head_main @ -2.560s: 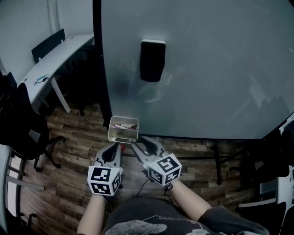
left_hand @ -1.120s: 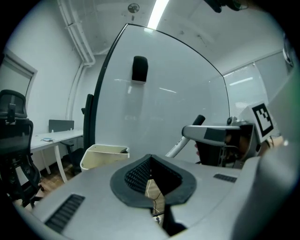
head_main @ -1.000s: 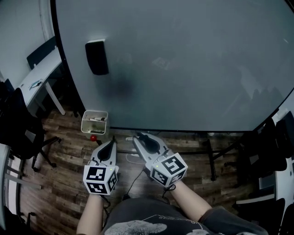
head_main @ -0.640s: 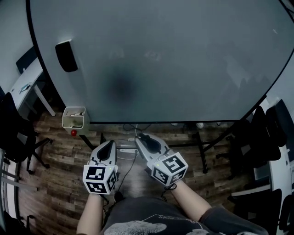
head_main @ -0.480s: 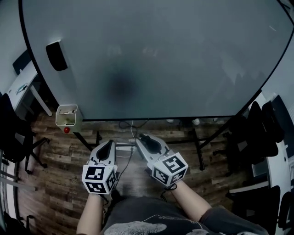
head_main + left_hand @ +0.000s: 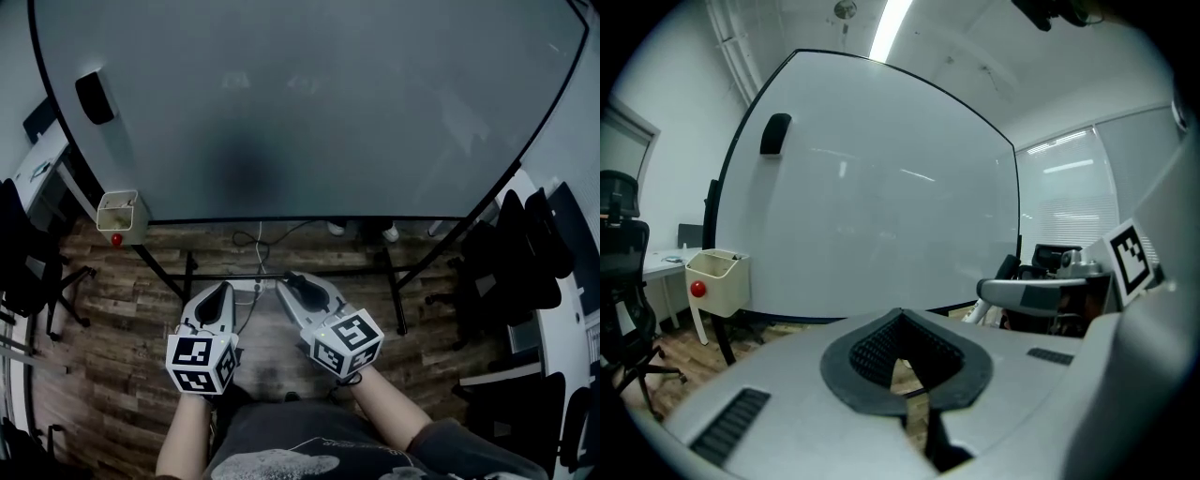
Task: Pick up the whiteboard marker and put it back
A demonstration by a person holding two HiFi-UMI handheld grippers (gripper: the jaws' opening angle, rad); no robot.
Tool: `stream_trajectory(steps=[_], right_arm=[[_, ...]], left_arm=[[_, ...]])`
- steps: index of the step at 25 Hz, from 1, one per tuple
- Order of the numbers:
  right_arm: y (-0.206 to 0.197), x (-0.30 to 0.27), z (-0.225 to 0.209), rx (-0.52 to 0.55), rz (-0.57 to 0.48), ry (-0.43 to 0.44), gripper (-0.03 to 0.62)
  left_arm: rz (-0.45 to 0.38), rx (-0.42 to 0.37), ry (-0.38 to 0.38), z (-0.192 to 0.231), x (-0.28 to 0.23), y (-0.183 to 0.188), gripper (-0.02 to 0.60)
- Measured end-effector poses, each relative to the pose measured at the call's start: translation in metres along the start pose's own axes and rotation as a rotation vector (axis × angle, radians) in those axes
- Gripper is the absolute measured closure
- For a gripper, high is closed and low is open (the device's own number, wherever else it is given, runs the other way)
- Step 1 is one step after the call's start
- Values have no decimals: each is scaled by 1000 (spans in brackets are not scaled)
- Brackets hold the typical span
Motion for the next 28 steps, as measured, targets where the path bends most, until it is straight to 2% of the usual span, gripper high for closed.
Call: stream_trajectory(steps=[7, 15, 22, 28], right_arm=[[-3, 11, 13, 0, -4, 33, 514], [-2, 2, 23, 5, 4, 68, 514], [-4, -43, 37, 9, 15, 116, 514], [8, -114, 51, 30, 8, 158, 514]], left_arm=[[-1, 16, 43, -5, 19, -6, 568], [-31, 27, 86, 11, 34, 1, 568], [-31, 53, 156, 64, 38, -3, 568], [-61, 54, 189, 129, 28, 16, 568]])
Point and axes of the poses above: the fingertips, and each gripper's own axes: x backward along the fingers, z to its left, y out of its top, the point moved 2 cm from there along x, backward along the fingers, and after that the axes turned 15 degrees about y, right-handed, at the moved point
